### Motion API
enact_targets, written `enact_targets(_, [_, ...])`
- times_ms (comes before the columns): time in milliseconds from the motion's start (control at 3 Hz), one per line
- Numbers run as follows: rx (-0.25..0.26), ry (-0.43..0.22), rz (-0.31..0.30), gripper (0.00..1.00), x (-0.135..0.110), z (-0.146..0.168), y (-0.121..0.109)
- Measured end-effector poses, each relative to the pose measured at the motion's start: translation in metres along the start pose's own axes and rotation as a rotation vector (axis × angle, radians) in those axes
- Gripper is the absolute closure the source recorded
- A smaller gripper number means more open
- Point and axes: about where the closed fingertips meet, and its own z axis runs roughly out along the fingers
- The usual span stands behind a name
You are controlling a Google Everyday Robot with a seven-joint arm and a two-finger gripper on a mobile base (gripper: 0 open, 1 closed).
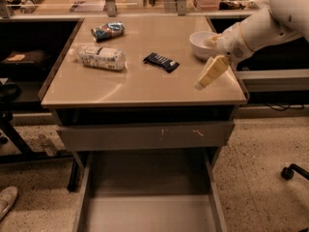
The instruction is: Place rxbar blueberry into middle drawer
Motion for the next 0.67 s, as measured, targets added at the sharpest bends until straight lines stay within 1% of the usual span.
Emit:
enact_targets(333, [-0.014,-0.022,0.025,0.0,-0.001,0.021,-0.015])
enact_targets(667, [-0.029,-0.034,0.017,0.0,-0.012,0.036,-0.024])
